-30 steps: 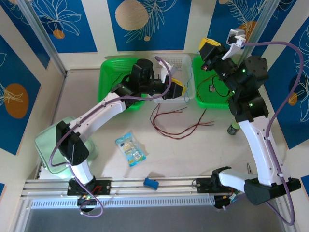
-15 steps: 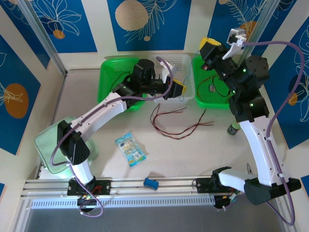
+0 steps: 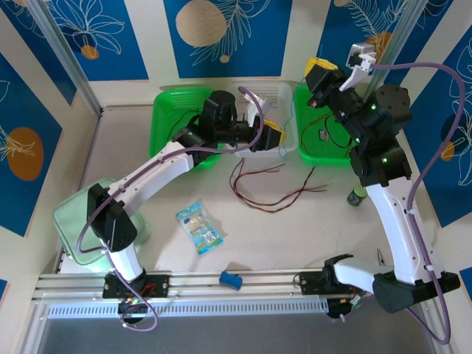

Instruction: Untangle the cables

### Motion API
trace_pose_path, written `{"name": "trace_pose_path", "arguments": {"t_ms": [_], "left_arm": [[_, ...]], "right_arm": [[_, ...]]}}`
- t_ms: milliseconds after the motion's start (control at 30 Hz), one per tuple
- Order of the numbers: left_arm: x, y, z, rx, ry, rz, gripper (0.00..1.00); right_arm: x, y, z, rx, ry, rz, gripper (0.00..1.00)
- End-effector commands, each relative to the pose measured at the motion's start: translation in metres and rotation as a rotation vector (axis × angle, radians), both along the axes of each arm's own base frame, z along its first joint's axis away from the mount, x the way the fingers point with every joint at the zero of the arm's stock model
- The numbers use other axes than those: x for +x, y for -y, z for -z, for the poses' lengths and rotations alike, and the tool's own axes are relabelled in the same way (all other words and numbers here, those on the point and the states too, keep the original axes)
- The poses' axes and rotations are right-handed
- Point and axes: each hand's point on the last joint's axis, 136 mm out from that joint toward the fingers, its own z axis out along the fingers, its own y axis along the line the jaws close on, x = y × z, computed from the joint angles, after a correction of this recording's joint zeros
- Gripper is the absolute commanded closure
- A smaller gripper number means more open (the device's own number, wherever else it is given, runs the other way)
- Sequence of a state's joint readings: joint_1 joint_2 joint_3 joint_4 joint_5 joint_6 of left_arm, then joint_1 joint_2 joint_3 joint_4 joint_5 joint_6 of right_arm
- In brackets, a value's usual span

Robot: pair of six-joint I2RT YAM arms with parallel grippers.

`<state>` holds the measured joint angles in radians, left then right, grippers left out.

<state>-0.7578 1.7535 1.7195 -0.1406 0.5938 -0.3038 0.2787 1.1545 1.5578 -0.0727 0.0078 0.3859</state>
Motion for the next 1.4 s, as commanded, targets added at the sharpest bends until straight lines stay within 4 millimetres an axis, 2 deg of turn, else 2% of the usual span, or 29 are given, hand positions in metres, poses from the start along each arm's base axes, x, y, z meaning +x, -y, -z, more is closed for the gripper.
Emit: {"name": "trace_pose_path", "arguments": {"t_ms": [0,100,133,233,333,367,467,533,633,800,933,1167,1367], "left_arm": [[-0.008,-0.002,-0.022,-0.041,0.047,0.012,0.66],[-0.009,0.000,-0.022,-0.043,0.043,0.018,0.81],[-0.009,-0.001,-0.023,-0.045,0.045,0.018,0.83],[-0.010,-0.001,-0.023,-0.047,0.048,0.019,0.83],[-0.009,-0.002,-0.023,-0.045,0.051,0.014,0.76],[-0.009,-0.003,-0.023,-0.044,0.051,0.011,0.78],[-0.009,-0.003,-0.023,-0.042,0.050,0.009,0.99],[-0.005,-0.004,-0.020,-0.031,0.048,-0.012,1.00],[0.009,-0.007,-0.006,0.018,0.027,-0.084,1.00],[0.041,-0.018,0.038,0.148,-0.078,-0.224,1.00],[0.055,-0.029,0.069,0.191,-0.135,-0.287,1.00],[0.053,-0.035,0.090,0.191,-0.183,-0.287,1.00],[0.044,-0.038,0.099,0.187,-0.194,-0.265,1.00]], "right_arm": [[-0.017,0.006,-0.022,0.009,0.060,0.011,1.00],[-0.018,0.006,-0.023,0.009,0.065,0.012,1.00],[-0.019,0.007,-0.023,0.007,0.065,0.015,1.00],[-0.019,0.007,-0.024,0.000,0.069,0.022,1.00],[-0.018,0.009,-0.024,-0.005,0.072,0.030,1.00],[-0.019,0.009,-0.025,-0.003,0.071,0.029,1.00],[-0.019,0.009,-0.025,-0.001,0.073,0.028,1.00],[-0.021,0.010,-0.027,0.003,0.077,0.027,1.00],[-0.025,0.010,-0.031,0.010,0.084,0.018,1.00],[-0.039,0.015,-0.042,0.002,0.123,0.037,1.00],[-0.049,0.029,-0.051,-0.029,0.179,0.115,1.00],[-0.055,0.048,-0.055,-0.081,0.226,0.230,1.00],[-0.047,0.060,-0.049,-0.090,0.206,0.280,1.00]]}}
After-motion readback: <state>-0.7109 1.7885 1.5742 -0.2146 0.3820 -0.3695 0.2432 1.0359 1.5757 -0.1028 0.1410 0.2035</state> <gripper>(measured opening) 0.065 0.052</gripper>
